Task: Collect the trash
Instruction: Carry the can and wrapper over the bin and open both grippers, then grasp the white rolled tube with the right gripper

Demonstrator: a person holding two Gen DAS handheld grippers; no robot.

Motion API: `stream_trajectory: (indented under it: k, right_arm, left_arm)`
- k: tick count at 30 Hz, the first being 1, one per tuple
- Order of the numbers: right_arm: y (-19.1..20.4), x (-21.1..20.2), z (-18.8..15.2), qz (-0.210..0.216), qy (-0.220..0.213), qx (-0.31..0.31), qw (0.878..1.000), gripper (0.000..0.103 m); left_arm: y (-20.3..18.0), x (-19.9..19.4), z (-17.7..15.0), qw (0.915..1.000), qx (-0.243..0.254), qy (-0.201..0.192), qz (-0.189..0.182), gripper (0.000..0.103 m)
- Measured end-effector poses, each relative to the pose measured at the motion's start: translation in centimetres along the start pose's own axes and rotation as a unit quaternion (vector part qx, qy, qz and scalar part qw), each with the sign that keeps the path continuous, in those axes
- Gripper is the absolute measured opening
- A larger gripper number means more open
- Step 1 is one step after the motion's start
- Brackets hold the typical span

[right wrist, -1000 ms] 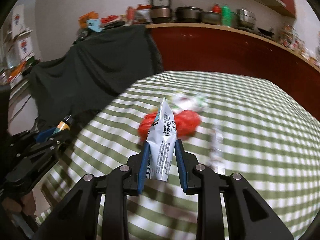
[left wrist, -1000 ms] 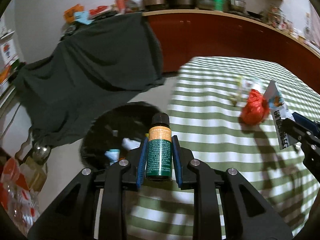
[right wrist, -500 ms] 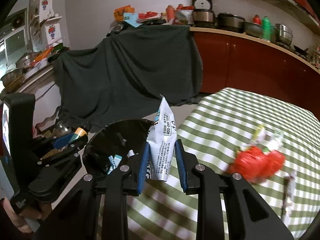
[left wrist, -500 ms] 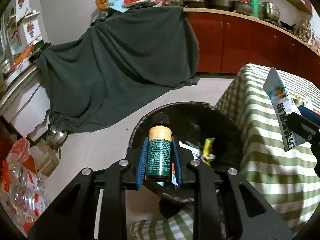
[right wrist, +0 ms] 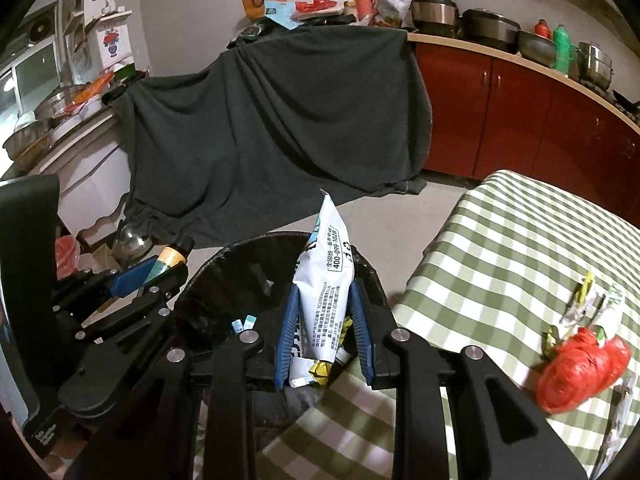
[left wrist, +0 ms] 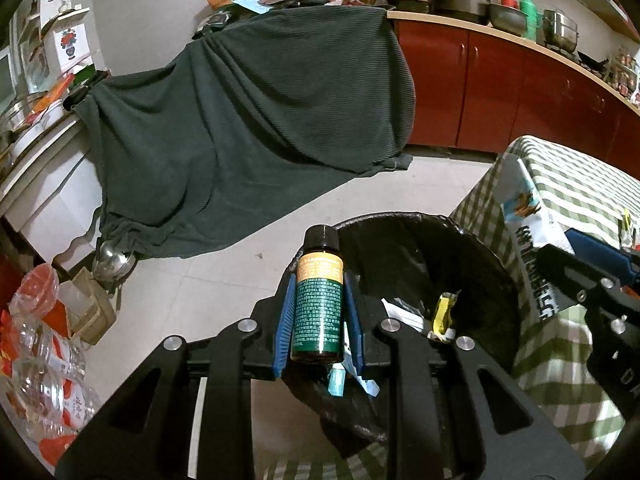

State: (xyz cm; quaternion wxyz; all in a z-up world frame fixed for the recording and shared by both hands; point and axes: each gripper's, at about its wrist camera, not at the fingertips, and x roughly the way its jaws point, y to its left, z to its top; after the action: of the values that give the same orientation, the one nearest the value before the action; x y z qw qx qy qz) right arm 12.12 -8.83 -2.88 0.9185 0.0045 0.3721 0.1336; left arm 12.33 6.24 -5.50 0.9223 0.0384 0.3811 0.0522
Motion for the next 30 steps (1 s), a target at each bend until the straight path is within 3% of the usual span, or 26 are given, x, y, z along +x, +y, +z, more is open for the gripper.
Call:
stream_trajectory:
  k: [7,9,10,19,30]
  right_arm:
    - [0.1,1.8,0.4,0.011,0.021,0.014,1.000,0.033]
    - [0.0,1.8,0.4,0.009,0.022,0.015,1.000,0.033]
    - [0.0,1.7,0.3,0.008,0.021,0.015,1.000,0.034]
    - [-1.0,-0.5,-0.1,-0.001,0.006,0.024,1.000,0.039]
    - [-6.5,-5.5,-2.5,-0.053,-0.017,0.067,0.996,0.042]
  left_arm:
    - [0.1,1.2,0.3,1.0000,-0.004,0.006,-0.002,0.028]
    - [0.2,1.4,0.3,1.0000,-0.007,0.007,-0.001,0.043]
    - [0.2,1.3,0.3,1.0000,-0.008,0.005,0.000,0.045]
    - [0.3,0.2,0.4,0.9999,-0.013,-0.003,-0.004,0.051]
    - [-3.3,-3.2,0.2,0.9988,0.003,-0.018,-0.045,0.053]
